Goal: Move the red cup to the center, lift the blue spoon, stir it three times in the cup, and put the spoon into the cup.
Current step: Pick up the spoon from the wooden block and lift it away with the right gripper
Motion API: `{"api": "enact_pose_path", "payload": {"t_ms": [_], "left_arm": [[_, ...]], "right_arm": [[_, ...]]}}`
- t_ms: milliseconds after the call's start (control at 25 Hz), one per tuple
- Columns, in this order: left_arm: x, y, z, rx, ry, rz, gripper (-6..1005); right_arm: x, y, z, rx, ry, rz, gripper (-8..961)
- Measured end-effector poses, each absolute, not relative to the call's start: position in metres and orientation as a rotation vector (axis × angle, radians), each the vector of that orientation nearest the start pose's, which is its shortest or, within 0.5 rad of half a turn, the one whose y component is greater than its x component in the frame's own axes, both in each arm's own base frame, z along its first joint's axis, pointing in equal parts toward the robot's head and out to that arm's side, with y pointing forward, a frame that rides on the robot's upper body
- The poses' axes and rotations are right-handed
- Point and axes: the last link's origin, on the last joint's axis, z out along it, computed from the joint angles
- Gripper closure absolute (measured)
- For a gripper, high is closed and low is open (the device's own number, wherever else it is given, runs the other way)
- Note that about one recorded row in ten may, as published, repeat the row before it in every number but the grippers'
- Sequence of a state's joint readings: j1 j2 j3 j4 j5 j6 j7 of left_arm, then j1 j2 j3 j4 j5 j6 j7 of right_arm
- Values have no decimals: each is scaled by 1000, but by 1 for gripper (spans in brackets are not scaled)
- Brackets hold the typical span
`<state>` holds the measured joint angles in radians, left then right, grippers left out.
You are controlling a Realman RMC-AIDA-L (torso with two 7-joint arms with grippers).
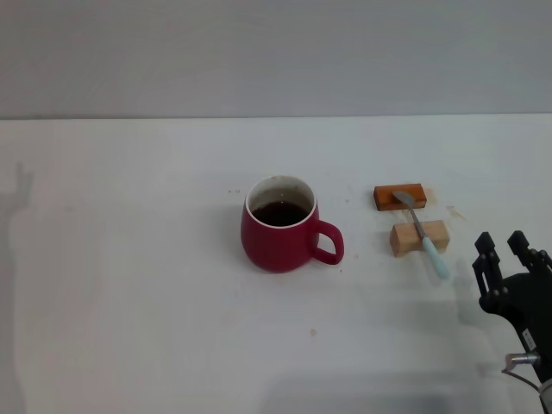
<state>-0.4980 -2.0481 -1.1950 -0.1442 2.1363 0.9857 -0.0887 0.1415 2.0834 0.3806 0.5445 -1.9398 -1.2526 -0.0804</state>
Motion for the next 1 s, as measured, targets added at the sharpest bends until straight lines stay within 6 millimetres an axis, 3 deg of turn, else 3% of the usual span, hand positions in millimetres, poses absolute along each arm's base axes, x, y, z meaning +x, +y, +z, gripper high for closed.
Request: {"api": "enact_pose_path", "payload": {"t_ms": [640,1000], "left_arm": [[-377,354,45,-1180,-758,-586,147],[-377,353,46,-1178,-757,-586,147]], "right_arm": [[302,223,-96,-1727,720,743,461],[303,224,-95,-1749,694,738,457]]}}
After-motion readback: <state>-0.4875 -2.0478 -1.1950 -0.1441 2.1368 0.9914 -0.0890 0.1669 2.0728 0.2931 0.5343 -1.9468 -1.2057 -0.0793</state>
